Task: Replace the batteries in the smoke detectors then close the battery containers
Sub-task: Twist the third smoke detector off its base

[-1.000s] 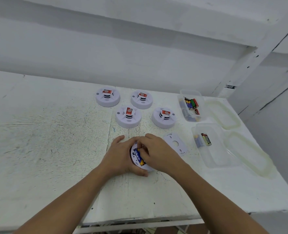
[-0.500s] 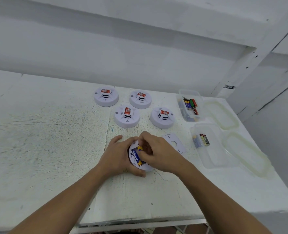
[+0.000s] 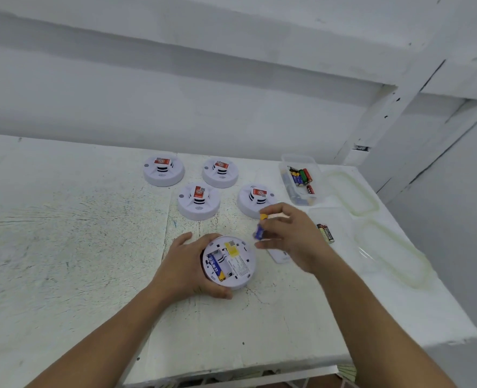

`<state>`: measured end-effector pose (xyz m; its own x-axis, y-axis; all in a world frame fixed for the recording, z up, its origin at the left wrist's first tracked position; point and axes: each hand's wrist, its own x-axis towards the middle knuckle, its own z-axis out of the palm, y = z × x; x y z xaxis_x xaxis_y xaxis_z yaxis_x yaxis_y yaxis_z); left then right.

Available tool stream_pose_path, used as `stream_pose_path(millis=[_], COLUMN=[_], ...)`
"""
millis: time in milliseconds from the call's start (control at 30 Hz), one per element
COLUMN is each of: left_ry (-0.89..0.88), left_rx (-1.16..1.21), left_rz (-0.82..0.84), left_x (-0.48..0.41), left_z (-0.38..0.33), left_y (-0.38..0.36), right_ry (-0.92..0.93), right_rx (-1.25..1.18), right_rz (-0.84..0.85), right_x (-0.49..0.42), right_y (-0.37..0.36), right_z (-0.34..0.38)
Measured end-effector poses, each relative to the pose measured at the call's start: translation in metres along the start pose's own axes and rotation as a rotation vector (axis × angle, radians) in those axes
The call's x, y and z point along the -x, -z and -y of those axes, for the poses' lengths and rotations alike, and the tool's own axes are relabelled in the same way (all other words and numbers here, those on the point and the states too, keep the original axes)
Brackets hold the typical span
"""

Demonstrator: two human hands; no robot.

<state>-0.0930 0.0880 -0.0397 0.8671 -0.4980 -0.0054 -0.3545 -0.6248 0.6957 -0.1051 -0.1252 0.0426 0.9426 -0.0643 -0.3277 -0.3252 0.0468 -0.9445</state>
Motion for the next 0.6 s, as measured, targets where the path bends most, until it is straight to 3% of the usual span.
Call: stream_pose_path(millis=[167,333,500,600], left_ry=[-0.027,-0.01,0.004,0.014], left_rx=[0.003,-0.017,-0.011,-0.012], left_rz=[-0.005,-0.008,-0.011,-0.011], left_x=[0.0,-0.002,-0.003,-0.003], left_z=[-0.001,0.005,0.006,0.006], left_y=[0.0,-0.003,-0.003,-0.004], right_ry=[0.019,-0.001,-0.018,-0.064], right_rx=[0.006,0.744,1.348,1.501], right_rz=[-0.268,-0.545,-0.547,-0.54], right_x=[-0.008,-0.02,-0.031,-0.032], right_y=[0.061,0.112,0.113,0.103], right_z=[0.028,0.023,0.004,-0.007])
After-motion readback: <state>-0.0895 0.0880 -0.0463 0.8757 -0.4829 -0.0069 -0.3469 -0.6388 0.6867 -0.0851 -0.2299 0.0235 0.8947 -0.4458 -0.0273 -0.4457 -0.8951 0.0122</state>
